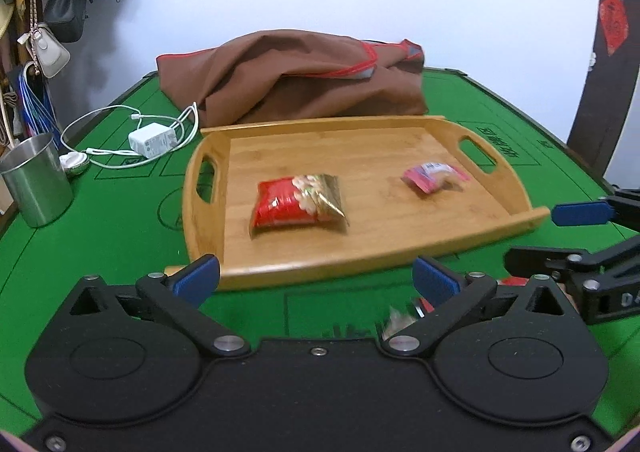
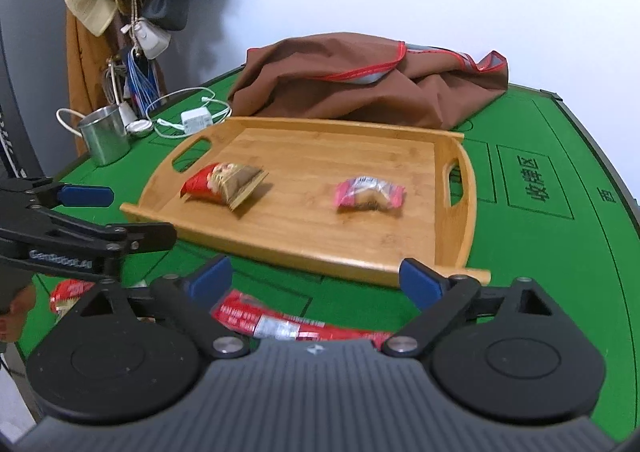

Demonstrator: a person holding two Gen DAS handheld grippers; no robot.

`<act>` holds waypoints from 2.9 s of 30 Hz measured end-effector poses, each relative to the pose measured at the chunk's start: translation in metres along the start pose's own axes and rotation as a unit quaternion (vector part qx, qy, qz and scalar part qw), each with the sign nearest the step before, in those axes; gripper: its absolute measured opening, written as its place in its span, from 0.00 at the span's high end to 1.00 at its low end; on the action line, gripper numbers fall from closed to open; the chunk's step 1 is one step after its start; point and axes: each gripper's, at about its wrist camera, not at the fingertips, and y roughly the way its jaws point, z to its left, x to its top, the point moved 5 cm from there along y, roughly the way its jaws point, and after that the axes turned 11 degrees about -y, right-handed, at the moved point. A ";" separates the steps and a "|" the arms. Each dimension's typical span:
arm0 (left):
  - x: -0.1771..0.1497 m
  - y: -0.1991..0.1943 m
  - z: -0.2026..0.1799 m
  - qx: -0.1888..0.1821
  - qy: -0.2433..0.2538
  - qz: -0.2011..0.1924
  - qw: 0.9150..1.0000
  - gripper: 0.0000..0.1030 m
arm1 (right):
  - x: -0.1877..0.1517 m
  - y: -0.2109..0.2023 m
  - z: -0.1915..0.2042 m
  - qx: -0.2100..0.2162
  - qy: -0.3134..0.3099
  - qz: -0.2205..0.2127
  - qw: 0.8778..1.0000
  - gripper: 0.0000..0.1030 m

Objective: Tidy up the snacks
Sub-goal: 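Open both tools and withdraw them back over the remaining snacks, then grasp the green packet with left tool while right tool grasps pink jelly cup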

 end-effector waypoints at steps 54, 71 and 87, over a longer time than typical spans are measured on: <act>-0.090 -0.068 0.016 0.016 -0.016 0.010 1.000 0.36 | -0.072 -0.017 -0.008 -0.052 0.014 0.029 0.998 0.03; -0.102 -0.055 0.006 0.012 0.005 0.037 0.999 0.55 | -0.077 -0.014 -0.016 -0.067 0.029 0.036 0.997 0.27; -0.100 -0.049 0.005 0.018 0.002 0.037 0.999 0.62 | -0.077 -0.015 -0.018 -0.095 0.011 0.046 0.994 0.59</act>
